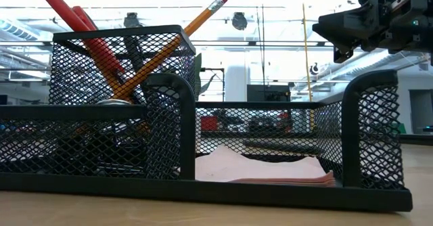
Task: Pick and place office supplies into organizer
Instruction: Put the light green eraser into the black desk organizer
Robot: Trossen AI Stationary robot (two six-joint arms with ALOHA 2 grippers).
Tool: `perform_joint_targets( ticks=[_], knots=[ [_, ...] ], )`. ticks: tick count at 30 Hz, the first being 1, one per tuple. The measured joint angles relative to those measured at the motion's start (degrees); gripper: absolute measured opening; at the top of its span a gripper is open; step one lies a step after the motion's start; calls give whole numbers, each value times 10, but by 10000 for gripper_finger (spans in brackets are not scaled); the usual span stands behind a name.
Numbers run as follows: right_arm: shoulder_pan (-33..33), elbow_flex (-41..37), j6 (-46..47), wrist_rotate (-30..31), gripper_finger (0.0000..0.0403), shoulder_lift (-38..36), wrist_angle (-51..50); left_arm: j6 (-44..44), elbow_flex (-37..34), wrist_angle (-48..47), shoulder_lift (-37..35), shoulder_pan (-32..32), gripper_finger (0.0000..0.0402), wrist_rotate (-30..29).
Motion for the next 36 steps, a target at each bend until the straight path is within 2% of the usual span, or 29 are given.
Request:
perform_joint_targets(
  ticks=[11,16,23,26,30,36],
  knots=[
    [0,0,0,6,91,0,7,-28,0,-18,0,-5,65,0],
    [0,0,21,59,91,-2,84,-50,0,-18,0,-4,65,-22],
    [0,0,88,60,91,-3,196,-66,0,-15,0,-2,65,-32],
    [0,0,141,58,91,-2,192,-78,0,-15,0,-3,65,-42],
    [0,0,168,60,91,-3,186,-80,-2,-15,0,-3,65,-47],
    [0,0,196,72,91,-2,107,-104,-16,-13,0,-3,65,-47]
  ],
)
